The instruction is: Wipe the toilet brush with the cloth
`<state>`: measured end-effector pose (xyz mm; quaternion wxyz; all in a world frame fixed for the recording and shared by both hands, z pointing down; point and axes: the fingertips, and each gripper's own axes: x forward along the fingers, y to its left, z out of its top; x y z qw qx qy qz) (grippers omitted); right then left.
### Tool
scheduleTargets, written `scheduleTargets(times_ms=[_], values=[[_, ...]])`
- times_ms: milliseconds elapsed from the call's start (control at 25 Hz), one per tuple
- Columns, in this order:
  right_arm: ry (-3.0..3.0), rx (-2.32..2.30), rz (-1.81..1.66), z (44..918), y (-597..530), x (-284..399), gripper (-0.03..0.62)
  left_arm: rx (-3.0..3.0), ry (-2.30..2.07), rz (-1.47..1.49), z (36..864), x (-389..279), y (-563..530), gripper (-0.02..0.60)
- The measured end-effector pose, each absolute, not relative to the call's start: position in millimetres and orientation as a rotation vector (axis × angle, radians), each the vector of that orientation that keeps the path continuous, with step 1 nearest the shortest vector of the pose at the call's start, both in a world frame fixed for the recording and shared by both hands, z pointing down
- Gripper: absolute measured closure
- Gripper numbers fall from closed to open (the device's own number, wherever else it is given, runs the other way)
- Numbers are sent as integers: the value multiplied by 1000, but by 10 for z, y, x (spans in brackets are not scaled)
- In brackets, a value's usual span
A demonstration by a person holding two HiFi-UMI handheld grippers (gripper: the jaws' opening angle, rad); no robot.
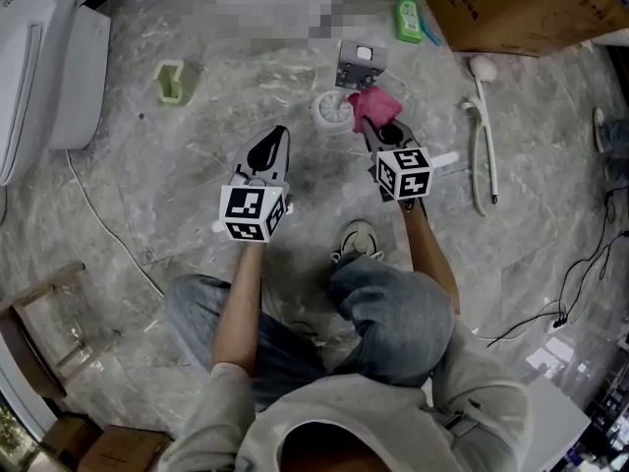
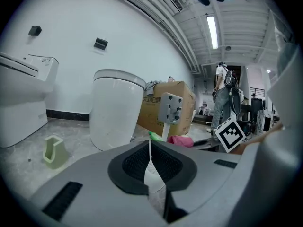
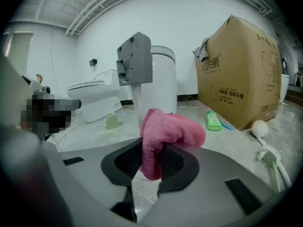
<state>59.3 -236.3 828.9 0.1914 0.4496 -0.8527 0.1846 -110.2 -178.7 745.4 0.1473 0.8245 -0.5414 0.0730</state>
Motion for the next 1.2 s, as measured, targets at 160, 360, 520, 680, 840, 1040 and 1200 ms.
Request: scheduleTargets(times_ms=[160,360,520,680,840,1040,1200], values=[[-2407,1298,502,8221,-2419,770,499,2374,-1538,246,7584,-995,-1859,554],[-2399,1343,486,8228,-2523,965,499,2342,-1541,275,7765,-967,-1994,554],[-2377,1372,453,8039,-2577,1105,499,2321,-1562,303,7719,-1020,-2080,555],[-2340,1353,434,7549,-2502,1271,499,2321,-1587,408,7452,-1067,-2052,558],[-2299,1371,441,6899,-2416,1414,499,2277,-1584,434,7040,-1170,-1944,560],[-2268,1353,444,6052,-2296,1529,499,2193,-1580,418,6352,-1272,-1783,558],[-2262,1347,465,5437,-2289,1525,499,2170,-1615,433,5689,-1361,-1773,560]])
